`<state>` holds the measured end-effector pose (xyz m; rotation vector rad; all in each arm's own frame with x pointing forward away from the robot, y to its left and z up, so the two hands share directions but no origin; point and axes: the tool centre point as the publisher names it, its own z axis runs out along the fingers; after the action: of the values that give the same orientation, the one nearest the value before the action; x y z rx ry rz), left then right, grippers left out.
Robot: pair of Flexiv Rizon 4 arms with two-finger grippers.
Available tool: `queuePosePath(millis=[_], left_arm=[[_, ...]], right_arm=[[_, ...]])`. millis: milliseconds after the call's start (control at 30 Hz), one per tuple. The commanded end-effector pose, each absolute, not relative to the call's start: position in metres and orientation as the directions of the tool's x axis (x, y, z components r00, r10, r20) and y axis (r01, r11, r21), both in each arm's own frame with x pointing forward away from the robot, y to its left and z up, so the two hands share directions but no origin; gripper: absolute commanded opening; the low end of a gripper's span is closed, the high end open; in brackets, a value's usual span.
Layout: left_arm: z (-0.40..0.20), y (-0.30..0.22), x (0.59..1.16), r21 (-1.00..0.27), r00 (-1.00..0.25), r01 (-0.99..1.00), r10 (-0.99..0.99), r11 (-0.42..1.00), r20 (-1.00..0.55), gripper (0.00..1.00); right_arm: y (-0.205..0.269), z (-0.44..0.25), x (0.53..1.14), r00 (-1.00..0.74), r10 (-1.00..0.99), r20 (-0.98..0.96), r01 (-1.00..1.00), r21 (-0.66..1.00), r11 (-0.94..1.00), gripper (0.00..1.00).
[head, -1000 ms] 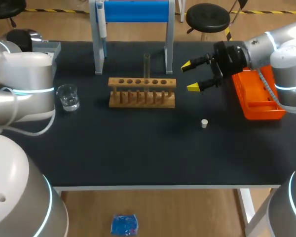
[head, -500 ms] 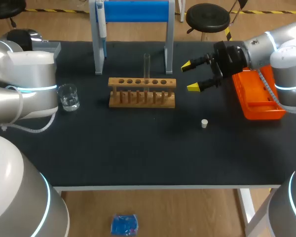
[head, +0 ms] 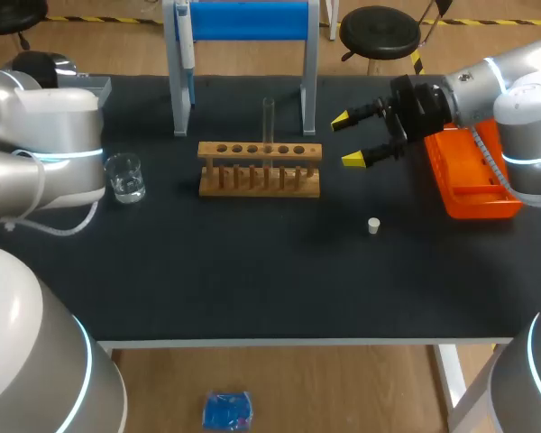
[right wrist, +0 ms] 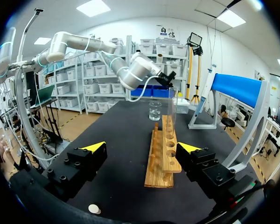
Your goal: Invert the test tube, pick up the pipette, mount the tip to pipette, aspirate from beaker and dispense into the tube, eject the tip, return the pipette, and cap with the stopper.
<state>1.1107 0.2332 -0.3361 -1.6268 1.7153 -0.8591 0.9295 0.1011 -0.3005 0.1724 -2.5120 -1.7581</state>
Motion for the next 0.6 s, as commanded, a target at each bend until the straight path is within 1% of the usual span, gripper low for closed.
queuePosePath(millis=[33, 600], left_arm=[[-0.340, 0.234, 1.118, -0.801, -0.047, -0.598, -0.999, 0.027, 0.002, 0.49], [-0.355, 0.236, 1.122, -0.785, -0.019, -0.619, -1.000, -0.006, 0.022, 0.43]], right_arm=[[0.100, -0.300, 0.930, -0.991, -0.134, -0.006, -0.052, 0.939, 0.341, 1.00], [0.100, -0.300, 0.930, -0.991, -0.134, -0.006, -0.052, 0.939, 0.341, 1.00]])
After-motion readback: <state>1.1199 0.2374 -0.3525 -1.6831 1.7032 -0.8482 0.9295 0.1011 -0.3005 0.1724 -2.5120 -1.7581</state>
